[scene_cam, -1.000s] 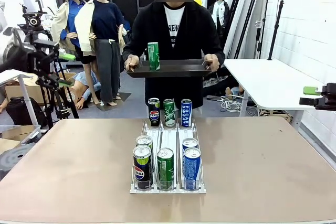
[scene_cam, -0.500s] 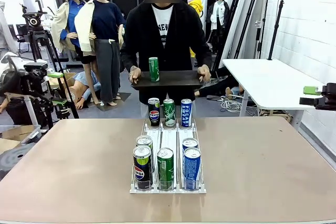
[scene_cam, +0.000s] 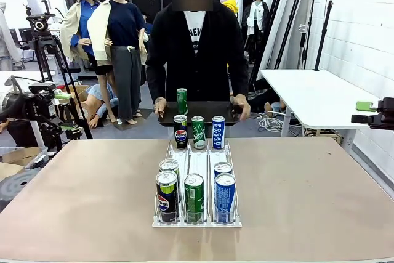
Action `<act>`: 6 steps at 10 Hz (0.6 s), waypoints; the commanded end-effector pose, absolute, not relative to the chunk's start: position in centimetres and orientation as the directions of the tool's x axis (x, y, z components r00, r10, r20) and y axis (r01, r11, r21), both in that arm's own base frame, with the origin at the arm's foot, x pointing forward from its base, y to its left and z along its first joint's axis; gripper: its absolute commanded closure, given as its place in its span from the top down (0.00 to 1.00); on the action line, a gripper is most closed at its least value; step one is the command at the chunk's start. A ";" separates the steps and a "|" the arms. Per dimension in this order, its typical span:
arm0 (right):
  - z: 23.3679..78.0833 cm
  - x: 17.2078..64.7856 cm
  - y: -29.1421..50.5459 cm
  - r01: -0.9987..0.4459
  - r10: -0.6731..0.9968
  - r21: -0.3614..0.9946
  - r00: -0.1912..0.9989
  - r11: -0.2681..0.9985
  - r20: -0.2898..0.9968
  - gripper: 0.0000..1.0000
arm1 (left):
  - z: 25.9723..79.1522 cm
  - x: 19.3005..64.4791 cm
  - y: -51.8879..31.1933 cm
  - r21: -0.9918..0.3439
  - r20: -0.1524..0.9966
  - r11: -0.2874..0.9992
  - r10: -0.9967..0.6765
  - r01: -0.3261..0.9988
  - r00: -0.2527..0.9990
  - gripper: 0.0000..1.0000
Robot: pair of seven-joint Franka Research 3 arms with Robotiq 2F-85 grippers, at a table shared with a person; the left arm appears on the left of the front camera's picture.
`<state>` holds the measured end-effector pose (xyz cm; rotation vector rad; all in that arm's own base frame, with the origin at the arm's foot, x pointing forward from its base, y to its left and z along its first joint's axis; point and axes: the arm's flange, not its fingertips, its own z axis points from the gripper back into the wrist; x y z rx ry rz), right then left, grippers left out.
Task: Retrieve and hand over the desired beverage to the person.
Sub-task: Pick up another can of the same type that the person held from the Automatic Can Dispenser.
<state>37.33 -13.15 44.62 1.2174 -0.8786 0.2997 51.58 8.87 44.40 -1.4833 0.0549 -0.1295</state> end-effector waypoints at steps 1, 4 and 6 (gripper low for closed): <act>44.6 37.3 -13.0 -0.638 -0.246 0.687 0.645 0.348 0.723 1.00 | 44.3 51.6 9.0 -0.994 0.039 0.096 -0.117 0.051 0.992 1.00; 44.6 37.3 -13.0 -0.638 -0.246 0.687 0.645 0.348 0.723 1.00 | 44.3 51.6 9.0 -0.994 0.039 0.096 -0.117 0.051 0.992 1.00; 44.6 37.3 -13.0 -0.638 -0.246 0.687 0.645 0.348 0.723 1.00 | 44.3 51.6 9.0 -0.994 0.039 0.096 -0.117 0.051 0.992 1.00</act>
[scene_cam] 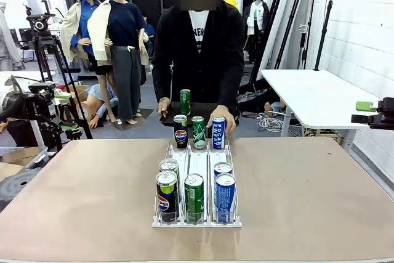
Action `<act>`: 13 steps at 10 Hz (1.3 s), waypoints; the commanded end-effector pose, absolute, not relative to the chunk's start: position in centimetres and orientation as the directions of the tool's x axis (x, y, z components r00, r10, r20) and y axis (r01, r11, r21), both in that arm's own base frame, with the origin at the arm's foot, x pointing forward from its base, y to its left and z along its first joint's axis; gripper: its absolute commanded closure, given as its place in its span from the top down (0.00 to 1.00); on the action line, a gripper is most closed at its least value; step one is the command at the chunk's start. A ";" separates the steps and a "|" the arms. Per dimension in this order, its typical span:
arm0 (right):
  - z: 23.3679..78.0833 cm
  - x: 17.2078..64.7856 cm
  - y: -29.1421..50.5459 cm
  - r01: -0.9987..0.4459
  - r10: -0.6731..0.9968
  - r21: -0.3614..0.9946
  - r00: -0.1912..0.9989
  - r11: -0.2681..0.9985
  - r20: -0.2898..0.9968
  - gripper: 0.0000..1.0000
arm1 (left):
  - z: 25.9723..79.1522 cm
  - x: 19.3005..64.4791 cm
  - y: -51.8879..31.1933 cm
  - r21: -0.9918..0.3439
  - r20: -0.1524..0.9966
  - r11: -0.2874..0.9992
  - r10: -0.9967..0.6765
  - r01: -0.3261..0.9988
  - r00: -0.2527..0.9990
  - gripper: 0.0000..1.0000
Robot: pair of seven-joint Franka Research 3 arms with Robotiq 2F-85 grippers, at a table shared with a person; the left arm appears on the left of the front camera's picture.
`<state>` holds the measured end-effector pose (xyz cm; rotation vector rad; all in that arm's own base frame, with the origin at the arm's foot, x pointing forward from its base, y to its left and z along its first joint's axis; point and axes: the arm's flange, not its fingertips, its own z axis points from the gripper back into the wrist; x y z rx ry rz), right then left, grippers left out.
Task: Retrieve and hand over the desired beverage to the person.
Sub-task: Pick up another can of the same type that the person held from the Automatic Can Dispenser.
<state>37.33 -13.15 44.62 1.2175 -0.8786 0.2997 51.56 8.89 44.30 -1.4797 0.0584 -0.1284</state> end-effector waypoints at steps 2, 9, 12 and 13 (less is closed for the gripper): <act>44.6 37.3 -13.0 -0.638 -0.246 0.687 0.645 0.348 0.723 1.00 | 44.3 51.6 9.0 -0.994 0.039 0.096 -0.117 0.051 0.992 1.00; 44.6 37.3 -13.0 -0.638 -0.246 0.687 0.645 0.348 0.723 1.00 | 44.3 51.6 9.0 -0.994 0.039 0.096 -0.117 0.051 0.992 1.00; 44.6 37.3 -13.0 -0.638 -0.246 0.687 0.645 0.348 0.723 1.00 | 44.3 51.6 9.0 -0.994 0.039 0.096 -0.117 0.051 0.992 1.00; 44.6 37.3 -13.0 -0.638 -0.246 0.687 0.645 0.348 0.723 1.00 | 44.3 51.6 9.0 -0.994 0.039 0.096 -0.117 0.051 0.992 1.00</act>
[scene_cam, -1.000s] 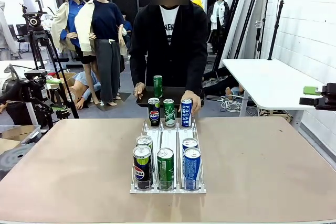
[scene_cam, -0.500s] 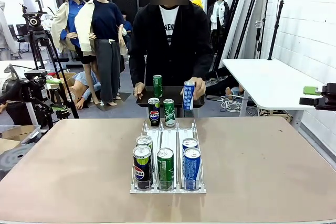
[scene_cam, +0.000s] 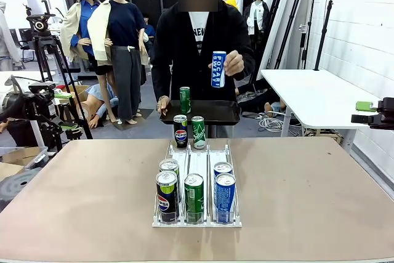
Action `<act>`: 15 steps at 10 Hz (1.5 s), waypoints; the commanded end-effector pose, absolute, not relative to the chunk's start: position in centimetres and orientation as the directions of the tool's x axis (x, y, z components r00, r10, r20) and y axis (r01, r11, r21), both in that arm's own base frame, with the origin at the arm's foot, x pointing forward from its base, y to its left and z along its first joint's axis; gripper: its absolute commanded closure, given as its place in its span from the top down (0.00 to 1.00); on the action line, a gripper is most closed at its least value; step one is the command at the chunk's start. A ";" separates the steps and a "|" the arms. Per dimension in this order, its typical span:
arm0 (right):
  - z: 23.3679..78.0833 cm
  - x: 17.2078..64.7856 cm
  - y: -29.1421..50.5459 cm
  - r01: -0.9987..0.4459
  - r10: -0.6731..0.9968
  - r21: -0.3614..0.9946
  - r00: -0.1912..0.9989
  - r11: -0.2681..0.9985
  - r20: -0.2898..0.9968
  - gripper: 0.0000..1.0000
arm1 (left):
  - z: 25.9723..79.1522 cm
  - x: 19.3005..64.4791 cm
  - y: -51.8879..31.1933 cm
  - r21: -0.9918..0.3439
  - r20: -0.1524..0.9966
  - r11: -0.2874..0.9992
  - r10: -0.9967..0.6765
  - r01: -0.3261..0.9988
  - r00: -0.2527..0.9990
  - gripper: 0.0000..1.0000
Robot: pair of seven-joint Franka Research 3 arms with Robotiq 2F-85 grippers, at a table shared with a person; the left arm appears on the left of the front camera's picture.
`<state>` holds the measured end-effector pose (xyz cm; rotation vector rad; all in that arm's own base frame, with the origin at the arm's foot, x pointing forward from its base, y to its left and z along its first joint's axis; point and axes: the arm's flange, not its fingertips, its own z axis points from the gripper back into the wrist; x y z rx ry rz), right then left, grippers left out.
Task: Retrieve and hand over the desired beverage to the person.
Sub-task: Pick up another can of the same type that the person held from the Automatic Can Dispenser.
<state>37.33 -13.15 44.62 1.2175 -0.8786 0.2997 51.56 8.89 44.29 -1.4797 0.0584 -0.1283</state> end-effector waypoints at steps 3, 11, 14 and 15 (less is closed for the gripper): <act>44.6 37.3 -13.0 -0.638 -0.246 0.687 0.645 0.348 0.723 1.00 | 44.3 51.6 9.0 -0.994 0.039 0.096 -0.117 0.051 0.992 1.00; 44.6 37.3 -13.0 -0.638 -0.246 0.687 0.645 0.348 0.723 1.00 | 44.3 51.6 9.0 -0.994 0.039 0.096 -0.117 0.051 0.992 1.00; 44.6 37.3 -13.0 -0.638 -0.246 0.687 0.645 0.348 0.723 1.00 | 44.3 51.6 9.0 -0.994 0.039 0.096 -0.117 0.051 0.992 1.00; 44.6 37.3 -13.0 -0.638 -0.246 0.687 0.645 0.348 0.723 1.00 | 44.3 51.6 9.0 -0.994 0.039 0.096 -0.117 0.051 0.992 1.00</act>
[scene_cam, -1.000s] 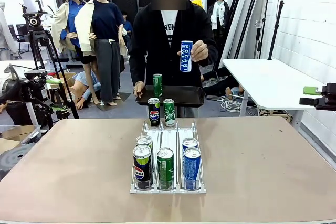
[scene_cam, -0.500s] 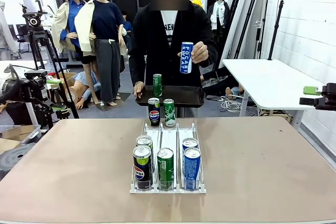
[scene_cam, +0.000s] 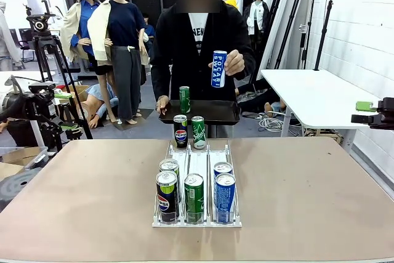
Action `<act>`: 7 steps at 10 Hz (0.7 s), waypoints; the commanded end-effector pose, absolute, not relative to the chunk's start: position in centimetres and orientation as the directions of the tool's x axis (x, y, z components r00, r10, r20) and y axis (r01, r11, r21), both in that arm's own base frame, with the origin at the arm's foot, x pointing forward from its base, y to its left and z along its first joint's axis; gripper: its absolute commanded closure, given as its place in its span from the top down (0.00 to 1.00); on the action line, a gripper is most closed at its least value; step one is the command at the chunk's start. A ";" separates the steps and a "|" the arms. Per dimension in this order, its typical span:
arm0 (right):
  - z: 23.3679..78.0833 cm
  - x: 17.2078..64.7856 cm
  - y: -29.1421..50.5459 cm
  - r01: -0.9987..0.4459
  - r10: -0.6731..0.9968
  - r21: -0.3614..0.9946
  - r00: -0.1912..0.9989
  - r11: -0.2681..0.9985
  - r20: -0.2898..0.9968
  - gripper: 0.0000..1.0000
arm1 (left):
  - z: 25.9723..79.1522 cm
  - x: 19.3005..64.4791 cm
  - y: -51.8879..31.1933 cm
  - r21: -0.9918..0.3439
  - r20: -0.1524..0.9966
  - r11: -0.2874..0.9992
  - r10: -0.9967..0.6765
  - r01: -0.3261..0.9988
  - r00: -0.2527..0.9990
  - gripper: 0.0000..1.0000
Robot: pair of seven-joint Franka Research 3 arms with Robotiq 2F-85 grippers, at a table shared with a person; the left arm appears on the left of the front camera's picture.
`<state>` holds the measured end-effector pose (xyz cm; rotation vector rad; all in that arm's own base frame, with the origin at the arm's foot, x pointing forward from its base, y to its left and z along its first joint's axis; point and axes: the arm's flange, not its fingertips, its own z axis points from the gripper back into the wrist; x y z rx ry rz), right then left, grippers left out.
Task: Retrieve and hand over the desired beverage to the person.
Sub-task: Pick up another can of the same type that the person held from the Automatic Can Dispenser.
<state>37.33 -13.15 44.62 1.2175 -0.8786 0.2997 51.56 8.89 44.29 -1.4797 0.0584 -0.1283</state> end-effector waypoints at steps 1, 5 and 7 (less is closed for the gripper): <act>44.6 37.3 -13.0 -0.638 -0.246 0.687 0.645 0.348 0.723 1.00 | 44.3 51.6 9.0 -0.994 0.039 0.096 -0.117 0.051 0.992 1.00; 44.6 37.3 -13.0 -0.638 -0.246 0.687 0.645 0.348 0.723 1.00 | 44.3 51.6 9.0 -0.994 0.039 0.096 -0.117 0.051 0.992 1.00; 44.6 37.3 -13.0 -0.638 -0.246 0.687 0.645 0.348 0.723 1.00 | 44.3 51.6 9.0 -0.994 0.039 0.096 -0.117 0.051 0.992 1.00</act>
